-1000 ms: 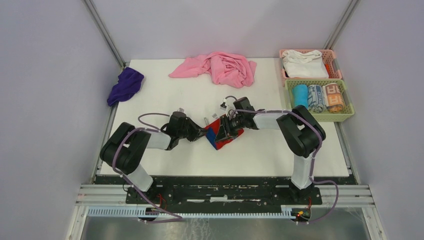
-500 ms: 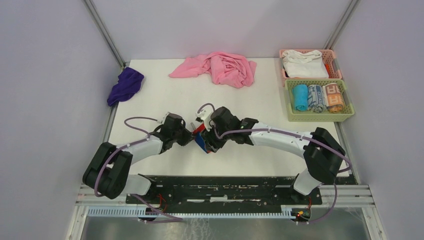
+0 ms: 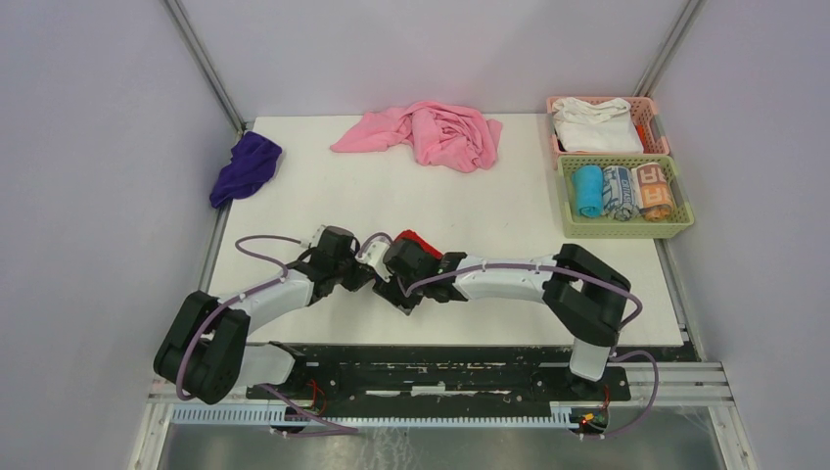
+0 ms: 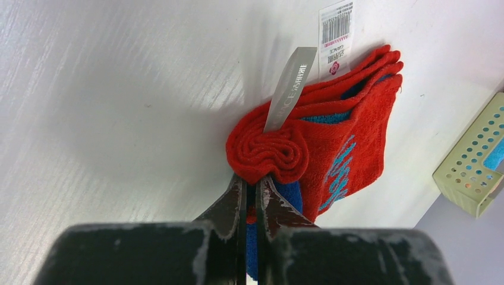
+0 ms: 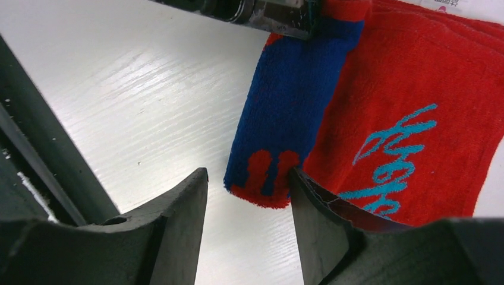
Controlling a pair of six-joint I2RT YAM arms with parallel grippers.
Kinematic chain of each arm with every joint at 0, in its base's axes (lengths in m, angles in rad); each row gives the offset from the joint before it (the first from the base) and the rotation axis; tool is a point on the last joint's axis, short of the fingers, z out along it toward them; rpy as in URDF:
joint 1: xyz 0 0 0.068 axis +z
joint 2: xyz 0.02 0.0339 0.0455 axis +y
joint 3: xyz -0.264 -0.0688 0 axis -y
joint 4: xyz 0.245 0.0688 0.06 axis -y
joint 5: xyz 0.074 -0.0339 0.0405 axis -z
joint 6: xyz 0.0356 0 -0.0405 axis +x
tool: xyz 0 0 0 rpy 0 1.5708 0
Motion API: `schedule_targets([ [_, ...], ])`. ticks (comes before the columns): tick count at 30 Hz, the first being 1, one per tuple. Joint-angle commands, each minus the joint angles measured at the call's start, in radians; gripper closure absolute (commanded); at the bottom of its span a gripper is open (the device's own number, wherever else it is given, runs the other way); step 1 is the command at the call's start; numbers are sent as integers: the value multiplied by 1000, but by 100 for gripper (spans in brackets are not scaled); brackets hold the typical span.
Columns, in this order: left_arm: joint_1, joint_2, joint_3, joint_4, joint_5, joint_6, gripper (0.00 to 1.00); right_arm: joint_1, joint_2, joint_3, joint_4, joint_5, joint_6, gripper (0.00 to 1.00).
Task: Roll the towels
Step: Roll the towel at the center of the board.
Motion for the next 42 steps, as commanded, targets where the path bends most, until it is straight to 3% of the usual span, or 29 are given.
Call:
schedule_targets([
  [1, 1, -21, -11, -20, -29, -55, 96, 17, 50, 55, 63, 57, -35, 40],
  [10, 2, -70, -22, -18, 0, -84, 96, 26, 160, 88, 11, 118, -48, 42],
  [17, 3, -133, -18, -35, 18, -96, 89, 18, 162, 93, -20, 55, -50, 58],
  [22, 18, -193, -28, -80, 31, -84, 75, -62, 142, 103, -36, -261, -6, 77],
  [31, 80, -405, -53, -214, 34, -18, 27, -234, 199, 133, 30, -840, 167, 85],
  [37, 82, -502, -112, -222, 69, -15, 18, -311, 296, 154, 159, -1091, 330, 85],
  [42, 84, -487, -177, -126, 122, -48, 17, -362, 368, 152, 291, -1173, 502, 85],
])
